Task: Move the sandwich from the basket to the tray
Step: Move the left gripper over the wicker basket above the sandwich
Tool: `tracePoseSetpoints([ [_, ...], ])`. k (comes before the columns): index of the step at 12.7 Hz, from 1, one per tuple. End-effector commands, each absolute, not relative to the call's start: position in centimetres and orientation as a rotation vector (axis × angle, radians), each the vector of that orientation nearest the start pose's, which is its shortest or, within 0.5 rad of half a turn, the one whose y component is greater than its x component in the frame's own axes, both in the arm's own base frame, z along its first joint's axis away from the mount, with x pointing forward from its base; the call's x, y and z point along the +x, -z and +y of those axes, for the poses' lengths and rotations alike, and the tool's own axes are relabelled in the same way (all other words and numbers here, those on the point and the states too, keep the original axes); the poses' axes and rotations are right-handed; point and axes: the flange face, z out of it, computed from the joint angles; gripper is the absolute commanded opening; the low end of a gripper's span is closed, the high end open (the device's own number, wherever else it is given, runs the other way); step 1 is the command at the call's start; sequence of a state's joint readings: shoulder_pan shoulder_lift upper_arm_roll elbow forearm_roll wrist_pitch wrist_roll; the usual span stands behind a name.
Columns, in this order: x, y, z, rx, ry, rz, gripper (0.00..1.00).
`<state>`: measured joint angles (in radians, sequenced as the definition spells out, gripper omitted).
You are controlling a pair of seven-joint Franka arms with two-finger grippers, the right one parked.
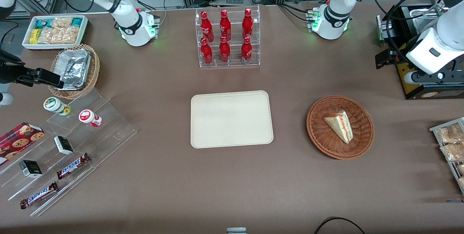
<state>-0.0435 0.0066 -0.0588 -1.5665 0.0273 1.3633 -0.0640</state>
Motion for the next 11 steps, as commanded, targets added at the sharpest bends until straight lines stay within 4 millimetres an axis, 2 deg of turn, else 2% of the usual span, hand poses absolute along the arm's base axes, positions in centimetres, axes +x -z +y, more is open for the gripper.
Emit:
tracePoseSetpoints([
  [1,53.2,-60.9,-5.5,-3.104,-0.270,0.070,1.00],
  [2,53.1,-60.3,-5.5,-3.102,-0.286,0.077,1.00],
  [6,53.6,-54.6,-5.6,-3.102,-0.279,0.080,1.00],
  [8,53.9,-50.9,-5.4,-3.105,-0.249,0.077,1.00],
  [11,53.7,-44.1,-5.0,-3.118,-0.152,0.067,1.00],
])
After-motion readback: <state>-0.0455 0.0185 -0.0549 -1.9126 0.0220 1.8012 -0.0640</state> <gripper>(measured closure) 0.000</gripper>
